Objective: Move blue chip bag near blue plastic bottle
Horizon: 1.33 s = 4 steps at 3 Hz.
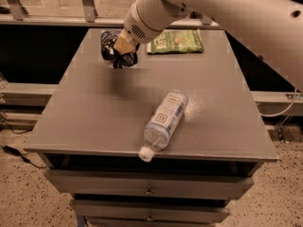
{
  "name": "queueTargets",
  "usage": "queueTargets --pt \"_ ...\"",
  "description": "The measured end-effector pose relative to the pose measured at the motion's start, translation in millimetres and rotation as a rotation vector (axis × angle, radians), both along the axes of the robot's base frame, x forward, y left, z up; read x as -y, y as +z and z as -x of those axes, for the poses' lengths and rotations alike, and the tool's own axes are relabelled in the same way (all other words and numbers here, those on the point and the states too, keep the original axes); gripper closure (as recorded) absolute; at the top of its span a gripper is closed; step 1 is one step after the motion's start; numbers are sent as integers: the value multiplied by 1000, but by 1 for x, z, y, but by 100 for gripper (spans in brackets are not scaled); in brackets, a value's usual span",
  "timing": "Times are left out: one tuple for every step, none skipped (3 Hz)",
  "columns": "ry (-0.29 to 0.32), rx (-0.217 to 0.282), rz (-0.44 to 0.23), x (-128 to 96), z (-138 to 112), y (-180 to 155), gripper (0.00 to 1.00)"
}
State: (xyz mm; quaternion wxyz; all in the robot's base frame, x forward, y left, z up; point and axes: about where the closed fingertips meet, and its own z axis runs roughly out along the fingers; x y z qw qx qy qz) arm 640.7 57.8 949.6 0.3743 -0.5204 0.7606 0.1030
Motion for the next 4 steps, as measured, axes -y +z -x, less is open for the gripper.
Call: queueTargets --pt "-14 4 -23 43 22 7 100" --pt "-29 12 -61 117 54 6 100" --pt "-53 22 -73 167 69 4 100" --pt "-96 36 -60 219 80 8 100"
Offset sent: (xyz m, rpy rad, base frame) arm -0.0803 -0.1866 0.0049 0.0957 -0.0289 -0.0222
